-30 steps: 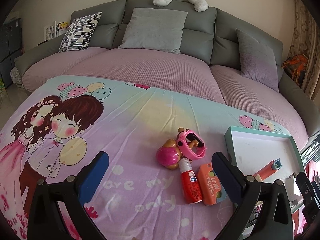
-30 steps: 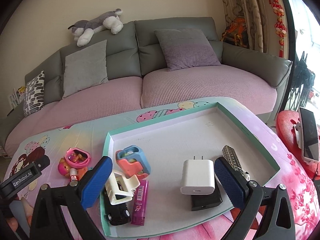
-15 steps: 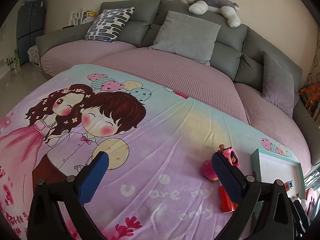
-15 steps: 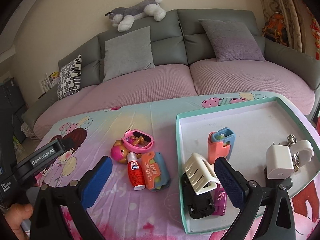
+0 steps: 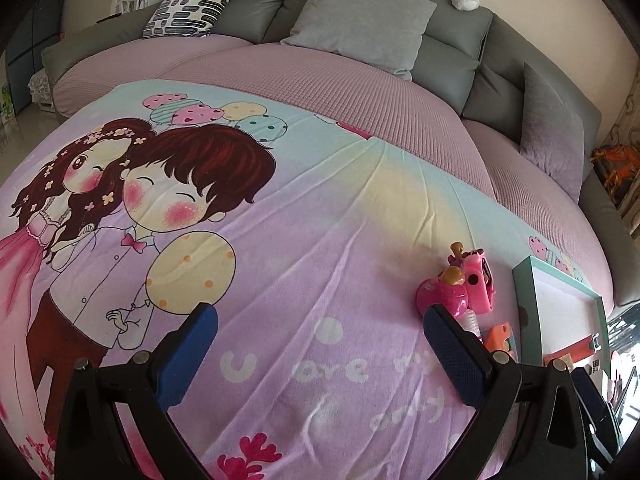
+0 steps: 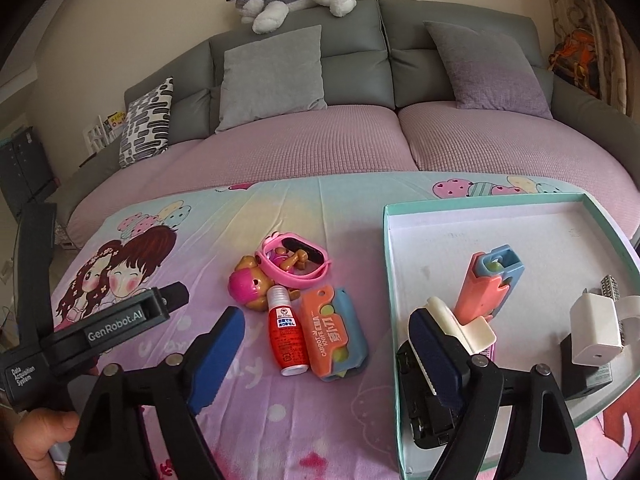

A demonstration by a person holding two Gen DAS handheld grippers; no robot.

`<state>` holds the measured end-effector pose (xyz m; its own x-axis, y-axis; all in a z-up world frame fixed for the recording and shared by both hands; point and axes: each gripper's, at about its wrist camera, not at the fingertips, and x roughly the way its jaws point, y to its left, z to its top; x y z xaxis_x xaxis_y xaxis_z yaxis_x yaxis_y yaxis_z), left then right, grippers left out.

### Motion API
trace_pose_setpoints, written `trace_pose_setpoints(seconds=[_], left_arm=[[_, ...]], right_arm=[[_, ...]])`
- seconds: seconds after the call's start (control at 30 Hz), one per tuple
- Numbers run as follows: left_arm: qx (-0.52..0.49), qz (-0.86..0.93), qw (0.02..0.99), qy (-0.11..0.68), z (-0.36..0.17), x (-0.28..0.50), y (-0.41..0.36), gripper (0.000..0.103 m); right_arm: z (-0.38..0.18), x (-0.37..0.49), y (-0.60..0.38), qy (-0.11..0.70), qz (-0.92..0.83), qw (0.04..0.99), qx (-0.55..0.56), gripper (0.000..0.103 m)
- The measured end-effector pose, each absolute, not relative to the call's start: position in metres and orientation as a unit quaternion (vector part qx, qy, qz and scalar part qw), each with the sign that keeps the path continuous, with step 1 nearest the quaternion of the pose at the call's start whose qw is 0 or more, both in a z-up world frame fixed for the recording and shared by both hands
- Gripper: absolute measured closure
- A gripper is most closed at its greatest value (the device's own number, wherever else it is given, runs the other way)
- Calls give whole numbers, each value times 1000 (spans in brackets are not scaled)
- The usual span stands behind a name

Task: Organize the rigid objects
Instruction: 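Move both tools back from the tray toward the red glue bottle and orange case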

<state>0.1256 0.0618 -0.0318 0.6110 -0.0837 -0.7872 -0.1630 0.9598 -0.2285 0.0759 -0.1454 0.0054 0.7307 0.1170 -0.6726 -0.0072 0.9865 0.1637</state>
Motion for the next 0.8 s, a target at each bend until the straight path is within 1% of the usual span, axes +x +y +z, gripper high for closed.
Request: trace_pose_setpoints(seconds=[0.37,0.6,0.8], left_arm=[[-121,-8,880,460,-42,136,41,1],[-87,-53,881,462,-40,138,0,1],[-79,-78,881,461,-42,142,-28,1]], right_arm=[[6,106,-162,380,14,921,82,17],[15,105,-193,366,-14,923,114,17],[17,103,-199,362,-5,923,130,17]])
